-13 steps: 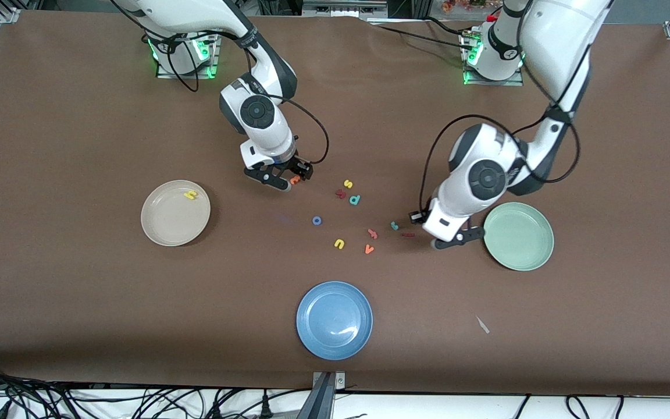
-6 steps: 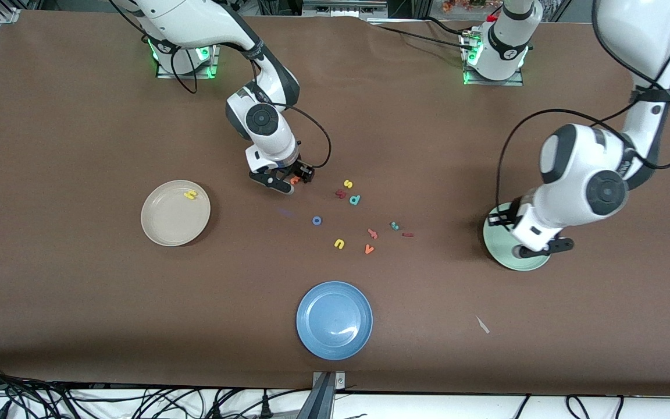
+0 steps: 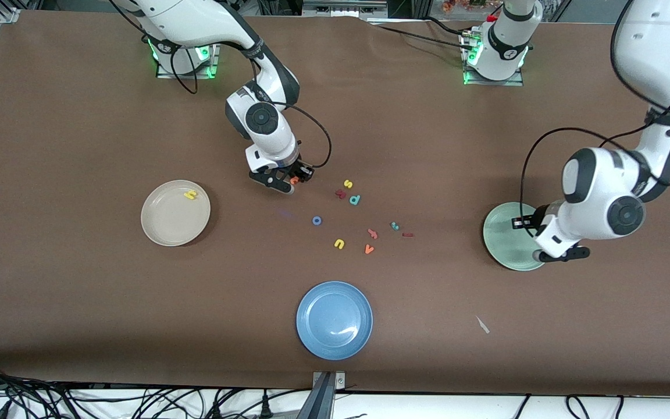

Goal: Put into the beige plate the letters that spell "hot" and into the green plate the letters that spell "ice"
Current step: 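Carry the orange letter onto the green plate and open the left gripper, then drop the orange letter on the cream plate while the left gripper returns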

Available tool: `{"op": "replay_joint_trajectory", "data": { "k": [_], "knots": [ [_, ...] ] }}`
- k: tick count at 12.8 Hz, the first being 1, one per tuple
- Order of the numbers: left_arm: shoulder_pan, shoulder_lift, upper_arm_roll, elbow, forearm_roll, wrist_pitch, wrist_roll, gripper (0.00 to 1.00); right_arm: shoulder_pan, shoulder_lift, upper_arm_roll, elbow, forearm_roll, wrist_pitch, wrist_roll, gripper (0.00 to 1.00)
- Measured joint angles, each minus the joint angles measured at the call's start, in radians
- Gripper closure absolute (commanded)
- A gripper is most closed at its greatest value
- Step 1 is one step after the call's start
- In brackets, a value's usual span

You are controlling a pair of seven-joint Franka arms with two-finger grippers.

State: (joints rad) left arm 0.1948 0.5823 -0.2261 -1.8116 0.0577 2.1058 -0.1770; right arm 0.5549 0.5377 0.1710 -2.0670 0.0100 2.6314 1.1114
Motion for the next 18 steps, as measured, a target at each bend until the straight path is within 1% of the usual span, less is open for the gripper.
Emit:
{"op": "replay_joint_trajectory", "data": {
  "k": [1, 2, 3, 5, 7, 8, 10, 11, 12, 13, 15, 16, 17, 18],
  "knots": [
    [-0.001, 0.030, -0.001, 0.000, 0.002, 0.015, 0.000, 0.53, 0.000, 0.000, -0.005, 0.000, 0.000, 0.000, 0.000, 0.83],
    [-0.001, 0.045, -0.001, 0.001, 0.003, 0.020, 0.000, 0.02, 0.000, -0.001, -0.008, 0.000, -0.001, 0.000, 0.000, 0.88],
    [-0.001, 0.047, -0.001, 0.001, 0.003, 0.021, 0.000, 0.00, 0.000, -0.005, -0.010, 0.001, -0.002, 0.001, 0.000, 0.91],
    [0.000, 0.040, -0.003, 0.012, 0.003, 0.021, -0.005, 0.00, 0.001, -0.008, -0.013, 0.001, -0.003, 0.001, 0.000, 0.95],
    [-0.001, 0.024, -0.019, 0.032, 0.002, 0.021, -0.067, 0.00, 0.001, -0.015, -0.019, 0.003, -0.008, -0.003, -0.001, 0.95],
    [-0.001, 0.014, -0.043, 0.045, 0.002, 0.021, -0.130, 0.00, -0.002, -0.031, -0.023, 0.005, -0.009, -0.025, -0.010, 0.95],
    [-0.006, 0.002, -0.107, 0.067, 0.002, 0.021, -0.281, 0.00, -0.041, -0.099, -0.033, 0.014, -0.010, -0.149, -0.095, 0.94],
    [-0.009, -0.001, -0.141, 0.072, 0.002, 0.021, -0.349, 0.00, -0.083, -0.143, -0.035, 0.015, -0.010, -0.220, -0.170, 0.94],
    [-0.012, -0.002, -0.178, 0.073, 0.002, 0.021, -0.407, 0.03, -0.134, -0.184, -0.037, 0.015, -0.010, -0.287, -0.256, 0.94],
    [-0.014, -0.002, -0.217, 0.073, 0.002, 0.021, -0.449, 0.10, -0.189, -0.218, -0.038, 0.015, -0.010, -0.341, -0.350, 0.93],
    [-0.018, -0.006, -0.294, 0.074, 0.002, 0.021, -0.509, 0.21, -0.299, -0.256, -0.039, 0.013, -0.010, -0.402, -0.550, 0.92],
    [-0.025, -0.009, -0.325, 0.074, 0.003, 0.021, -0.531, 0.24, -0.348, -0.261, -0.040, 0.012, -0.010, -0.415, -0.643, 0.86],
    [-0.045, -0.010, -0.341, 0.074, 0.003, 0.021, -0.555, 0.28, -0.395, -0.261, -0.041, 0.010, -0.010, -0.420, -0.736, 0.81],
    [-0.076, -0.010, -0.343, 0.074, 0.003, 0.021, -0.590, 0.28, -0.434, -0.259, -0.042, 0.007, -0.010, -0.420, -0.812, 0.59]
  ]
}}
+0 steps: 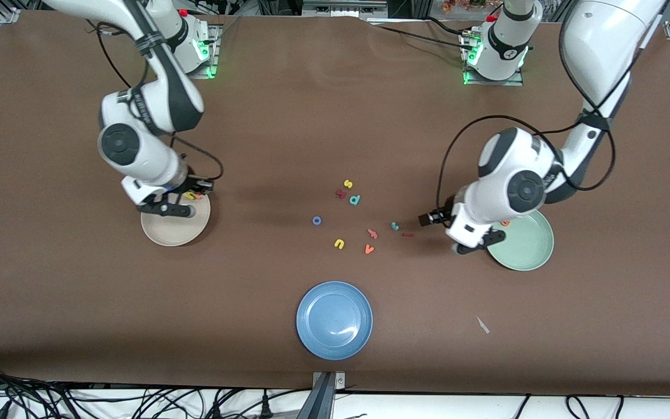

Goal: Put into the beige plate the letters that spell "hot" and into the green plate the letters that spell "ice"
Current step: 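Drop the orange letter on the cream plate while the left gripper returns, then grasp the cyan letter with the left gripper while the right gripper grasps blue ring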

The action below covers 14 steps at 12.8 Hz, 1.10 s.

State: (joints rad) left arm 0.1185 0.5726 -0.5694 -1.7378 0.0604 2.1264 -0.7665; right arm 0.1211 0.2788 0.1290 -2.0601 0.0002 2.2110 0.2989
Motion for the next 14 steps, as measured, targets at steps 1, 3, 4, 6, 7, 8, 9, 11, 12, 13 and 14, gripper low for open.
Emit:
{"op": "replay_joint_trajectory", "data": {
  "k": [1, 3, 4, 6, 7, 8, 9, 11, 12, 13, 14],
  "knots": [
    [-0.032, 0.002, 0.001, -0.001, 0.000, 0.008, -0.060, 0.28, -0.028, 0.002, 0.000, -0.004, 0.000, 0.000, -0.050, 0.41],
    [-0.067, 0.021, 0.003, -0.007, 0.000, 0.086, -0.235, 0.28, -0.039, 0.006, 0.002, -0.009, 0.000, 0.000, -0.073, 0.32],
    [-0.072, 0.039, 0.006, -0.010, 0.000, 0.123, -0.289, 0.29, -0.037, 0.007, 0.006, -0.009, 0.000, 0.000, -0.073, 0.32],
    [-0.102, 0.079, 0.040, -0.004, 0.000, 0.160, -0.366, 0.29, -0.036, 0.007, 0.013, -0.009, 0.000, 0.000, -0.073, 0.32],
    [-0.137, 0.098, 0.079, 0.014, 0.000, 0.169, -0.408, 0.29, -0.036, 0.007, 0.013, -0.009, 0.000, 0.000, -0.071, 0.32],
    [-0.180, 0.119, 0.122, 0.041, 0.000, 0.172, -0.445, 0.29, -0.036, 0.007, 0.014, -0.009, 0.002, 0.000, -0.065, 0.32],
    [-0.214, 0.137, 0.152, 0.066, 0.000, 0.172, -0.474, 0.37, -0.036, 0.007, 0.019, -0.009, 0.004, 0.001, -0.046, 0.32],
    [-0.244, 0.156, 0.168, 0.092, 0.000, 0.172, -0.529, 0.42, -0.032, 0.011, 0.056, -0.007, 0.008, 0.006, 0.041, 0.32],
    [-0.248, 0.161, 0.170, 0.093, 0.001, 0.172, -0.551, 0.43, -0.021, 0.016, 0.084, 0.001, 0.013, 0.015, 0.107, 0.32],
    [-0.253, 0.165, 0.174, 0.093, 0.002, 0.178, -0.566, 0.43, 0.006, 0.025, 0.105, 0.019, 0.017, 0.022, 0.182, 0.32],
    [-0.262, 0.170, 0.183, 0.094, 0.010, 0.193, -0.578, 0.43, 0.049, 0.040, 0.115, 0.048, 0.020, 0.025, 0.264, 0.32]
  ]
}}
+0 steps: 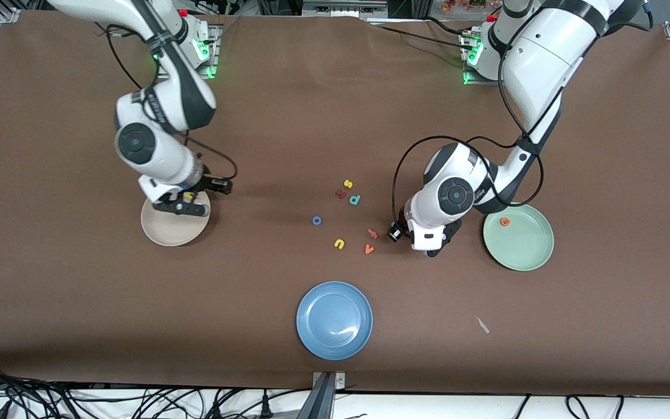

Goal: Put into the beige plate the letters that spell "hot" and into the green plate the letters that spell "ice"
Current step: 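Grasp the cyan letter with the left gripper while the right gripper grasps blue ring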

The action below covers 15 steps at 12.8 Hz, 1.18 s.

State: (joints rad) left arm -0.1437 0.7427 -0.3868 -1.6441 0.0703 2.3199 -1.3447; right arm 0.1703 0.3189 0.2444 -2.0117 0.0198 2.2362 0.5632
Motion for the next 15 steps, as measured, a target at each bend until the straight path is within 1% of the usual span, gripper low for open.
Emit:
{"op": "replay_joint_trajectory", "data": {
  "k": [1, 2, 3, 4, 7, 13, 14, 15],
  "knots": [
    [-0.008, 0.007, 0.007, 0.000, 0.014, 0.010, -0.014, 0.43, 0.050, 0.023, 0.003, 0.038, 0.001, 0.002, 0.088, 0.32],
    [-0.011, 0.015, 0.012, 0.000, 0.018, 0.018, -0.020, 0.46, 0.098, 0.052, 0.004, 0.079, 0.001, 0.004, 0.170, 0.33],
    [-0.013, 0.019, 0.015, 0.000, 0.020, 0.021, -0.021, 0.52, 0.140, 0.085, 0.004, 0.123, 0.001, 0.005, 0.240, 0.33],
    [-0.014, 0.022, 0.017, 0.001, 0.020, 0.023, -0.022, 0.56, 0.175, 0.120, 0.003, 0.166, 0.001, 0.009, 0.291, 0.34],
    [-0.017, 0.026, 0.018, 0.001, 0.023, 0.037, -0.023, 0.77, 0.242, 0.220, -0.016, 0.285, 0.001, 0.047, 0.429, 0.34],
    [-0.024, 0.036, 0.019, 0.001, 0.034, 0.040, -0.023, 0.76, 0.364, 0.381, -0.120, 0.452, -0.001, 0.065, 0.576, 0.34],
    [-0.029, 0.037, 0.019, 0.001, 0.035, 0.041, -0.023, 0.78, 0.385, 0.401, -0.132, 0.470, -0.001, 0.065, 0.592, 0.34],
    [-0.033, 0.038, 0.020, 0.001, 0.035, 0.042, -0.023, 0.91, 0.399, 0.419, -0.138, 0.483, -0.001, 0.065, 0.613, 0.34]
  ]
}}
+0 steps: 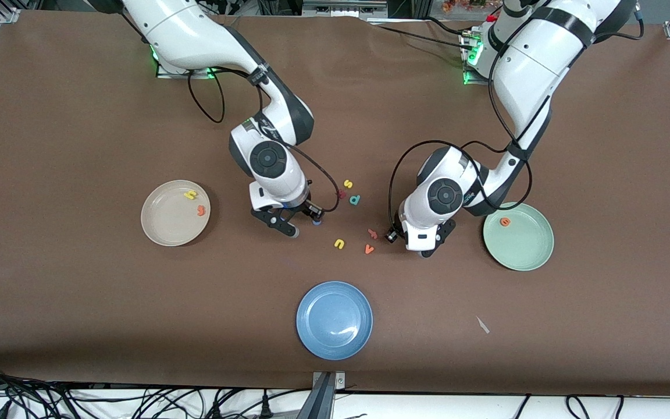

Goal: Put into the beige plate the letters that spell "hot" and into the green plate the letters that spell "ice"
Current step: 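Grasp the cyan letter with the left gripper while the right gripper grasps blue ring, then place the cyan letter on green plate while the right gripper drops the ring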

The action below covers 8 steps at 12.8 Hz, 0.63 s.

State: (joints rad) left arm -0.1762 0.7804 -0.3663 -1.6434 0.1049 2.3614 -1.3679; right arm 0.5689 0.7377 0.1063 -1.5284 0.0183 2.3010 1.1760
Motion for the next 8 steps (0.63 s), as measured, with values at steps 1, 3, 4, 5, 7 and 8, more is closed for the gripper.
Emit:
{"op": "replay_joint_trajectory", "data": {
  "k": [1, 3, 4, 5, 7, 8],
  "knots": [
    [-0.003, 0.000, 0.001, 0.000, 0.000, 0.001, 0.000, 1.00, 0.009, 0.016, -0.004, 0.011, 0.000, 0.000, 0.017, 0.34],
    [-0.006, 0.000, 0.004, 0.001, 0.000, 0.002, 0.000, 1.00, 0.026, 0.050, -0.017, 0.028, -0.001, 0.006, 0.049, 0.34],
    [-0.005, 0.000, 0.007, 0.003, 0.001, 0.003, 0.000, 1.00, 0.033, 0.065, -0.024, 0.033, -0.002, 0.017, 0.061, 0.34],
    [-0.005, 0.000, 0.011, 0.006, 0.001, 0.003, 0.001, 1.00, 0.038, 0.078, -0.028, 0.037, -0.002, 0.029, 0.072, 0.34],
    [0.007, -0.006, 0.013, 0.023, 0.008, -0.010, 0.025, 1.00, 0.041, 0.094, -0.033, 0.047, -0.002, 0.041, 0.084, 0.34],
    [0.021, -0.023, 0.013, 0.037, 0.008, -0.055, 0.061, 1.00, 0.041, 0.099, -0.036, 0.054, -0.002, 0.041, 0.088, 0.34]
  ]
}}
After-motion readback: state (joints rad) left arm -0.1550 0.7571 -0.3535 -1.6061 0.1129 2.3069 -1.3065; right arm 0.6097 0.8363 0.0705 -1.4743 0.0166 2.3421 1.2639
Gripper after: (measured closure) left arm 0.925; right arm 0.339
